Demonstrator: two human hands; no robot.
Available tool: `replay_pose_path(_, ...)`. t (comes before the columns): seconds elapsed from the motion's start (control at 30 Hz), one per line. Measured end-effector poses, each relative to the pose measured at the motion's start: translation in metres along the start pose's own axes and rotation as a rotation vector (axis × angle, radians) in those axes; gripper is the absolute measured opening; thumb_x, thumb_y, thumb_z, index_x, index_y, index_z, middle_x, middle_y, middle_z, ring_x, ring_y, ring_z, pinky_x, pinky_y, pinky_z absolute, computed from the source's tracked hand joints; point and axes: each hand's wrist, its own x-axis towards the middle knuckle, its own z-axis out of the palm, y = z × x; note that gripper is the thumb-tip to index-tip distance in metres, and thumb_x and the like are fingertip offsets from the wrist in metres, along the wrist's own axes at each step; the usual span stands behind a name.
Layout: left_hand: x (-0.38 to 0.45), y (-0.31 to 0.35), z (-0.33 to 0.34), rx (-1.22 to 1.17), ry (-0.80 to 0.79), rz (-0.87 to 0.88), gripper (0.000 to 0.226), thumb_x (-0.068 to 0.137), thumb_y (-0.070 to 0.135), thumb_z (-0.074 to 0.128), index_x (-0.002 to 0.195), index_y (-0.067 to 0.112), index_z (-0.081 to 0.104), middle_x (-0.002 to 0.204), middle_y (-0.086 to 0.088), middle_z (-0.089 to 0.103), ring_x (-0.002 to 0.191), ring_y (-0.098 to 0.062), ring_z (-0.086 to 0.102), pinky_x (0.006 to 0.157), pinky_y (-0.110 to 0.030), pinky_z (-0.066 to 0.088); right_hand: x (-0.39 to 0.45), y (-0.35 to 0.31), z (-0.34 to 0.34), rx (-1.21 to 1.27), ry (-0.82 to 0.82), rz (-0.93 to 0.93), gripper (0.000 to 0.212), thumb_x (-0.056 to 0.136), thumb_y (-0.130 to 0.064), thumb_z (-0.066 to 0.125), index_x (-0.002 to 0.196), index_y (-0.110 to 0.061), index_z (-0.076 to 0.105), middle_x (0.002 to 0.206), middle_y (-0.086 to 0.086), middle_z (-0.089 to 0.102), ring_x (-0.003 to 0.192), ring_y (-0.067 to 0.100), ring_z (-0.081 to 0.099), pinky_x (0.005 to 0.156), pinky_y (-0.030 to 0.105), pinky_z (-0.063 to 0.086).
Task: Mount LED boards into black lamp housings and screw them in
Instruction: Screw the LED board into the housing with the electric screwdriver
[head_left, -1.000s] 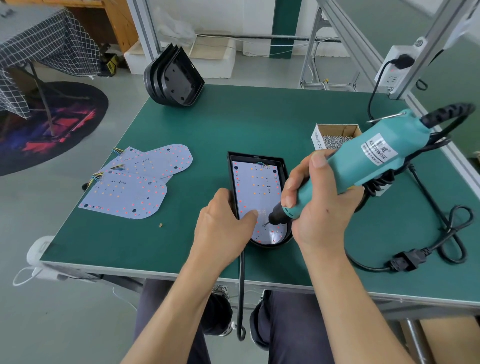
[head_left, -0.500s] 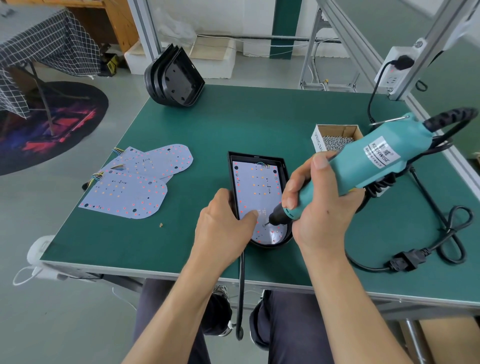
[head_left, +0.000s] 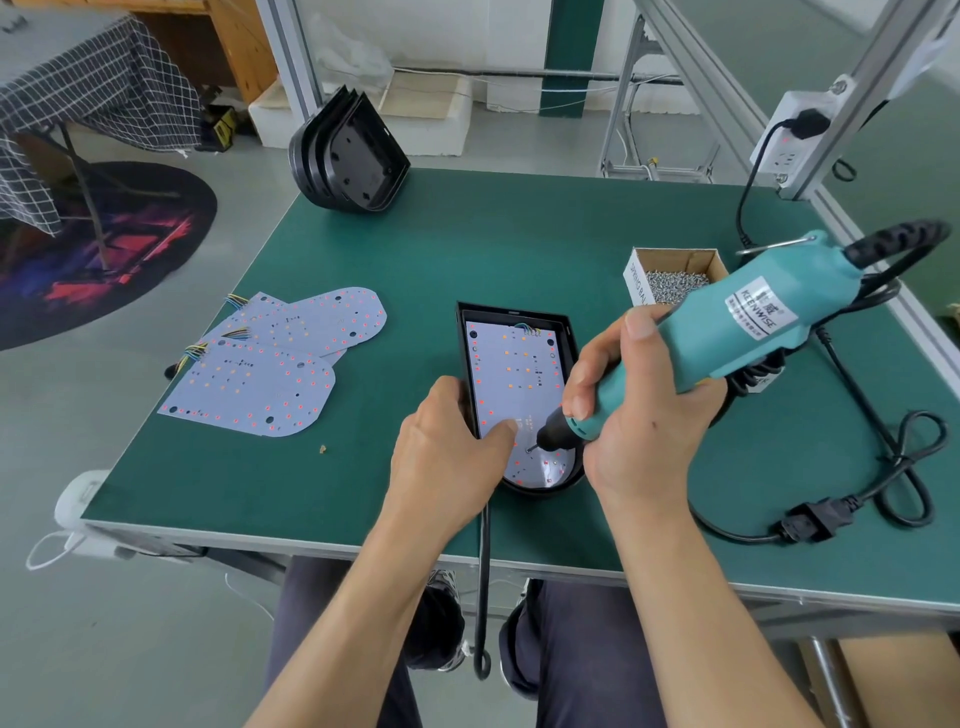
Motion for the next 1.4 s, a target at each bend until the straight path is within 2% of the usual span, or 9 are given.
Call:
replay_pose_path(0.2,-0.0001,-0.0007,0.0011,0.004,0.011,0.004,0.029,0.085,0.039,0.074,0.085,0.024,0.049,0.077,0.011,0.059,0.076,-0.01,0.056,0.058,-0.03,0.037,0.0,0.0004,0.0003,-0.005,0.008,0.003,0.02,0.092,-0.028,0.062,0.073,-0.029,0.057,0.051,0.005,0.051,0.037,0.026,0.037,0.049,0.028,0.036)
replay_pose_path(0.33,0.0007,-0.0008,0.0014,-0.002,0.009,0.001,0.027,0.085,0.039,0.074,0.088,0.024,0.051,0.079,0.011,0.061,0.079,-0.013,0.059,0.061,-0.031,0.043,-0.0001,-0.0004,0.0,-0.009,0.009,0.004,0.02,0.092,-0.028,0.062,0.072,-0.029,0.057,0.051,0.005,0.05,0.037,0.026,0.037,0.049,0.028,0.036)
replay_pose_path(0.77,-0.0009,-0.0004,0.0012,0.004,0.018,0.012,0.029,0.085,0.038,0.074,0.086,0.023,0.05,0.078,0.011,0.06,0.077,-0.009,0.057,0.059,-0.03,0.038,-0.0011,-0.0011,0.0002,0.012,0.027,0.023,0.02,0.091,-0.029,0.062,0.072,-0.033,0.058,0.051,0.005,0.05,0.038,0.025,0.036,0.05,0.031,0.036)
replay_pose_path(0.93,-0.0006,-0.0002,0.0015,0.003,0.017,0.009,0.028,0.085,0.038,0.074,0.088,0.022,0.051,0.08,0.009,0.061,0.081,-0.016,0.059,0.063,-0.033,0.044,0.0003,-0.0008,-0.0003,0.008,0.021,0.015,0.019,0.091,-0.028,0.062,0.073,-0.028,0.057,0.052,0.006,0.051,0.038,0.025,0.037,0.05,0.029,0.036)
replay_pose_path(1.07,-0.0008,-0.0001,0.0012,0.008,0.021,0.014,0.027,0.085,0.038,0.073,0.088,0.022,0.051,0.081,0.011,0.062,0.082,-0.013,0.059,0.063,-0.031,0.044,-0.0012,-0.0003,-0.002,0.013,0.024,0.024,0.018,0.092,-0.031,0.062,0.075,-0.024,0.058,0.053,0.004,0.051,0.039,0.025,0.039,0.051,0.029,0.036)
replay_pose_path(1.23,-0.0014,0.0,0.0011,0.008,0.023,0.009,0.028,0.085,0.038,0.073,0.089,0.021,0.052,0.081,0.009,0.062,0.082,-0.016,0.059,0.065,-0.034,0.047,-0.0021,-0.0018,-0.0009,-0.006,0.035,0.026,0.022,0.091,-0.031,0.061,0.07,-0.033,0.057,0.052,0.004,0.05,0.039,0.026,0.037,0.051,0.036,0.037)
replay_pose_path(1.4,-0.0011,0.0,0.0013,0.0,0.022,0.013,0.028,0.086,0.037,0.074,0.088,0.022,0.051,0.08,0.01,0.061,0.08,-0.015,0.058,0.062,-0.033,0.043,-0.0014,-0.0016,-0.0007,-0.002,0.008,0.001,0.02,0.093,-0.03,0.062,0.074,-0.032,0.06,0.052,0.003,0.052,0.039,0.025,0.039,0.05,0.028,0.038)
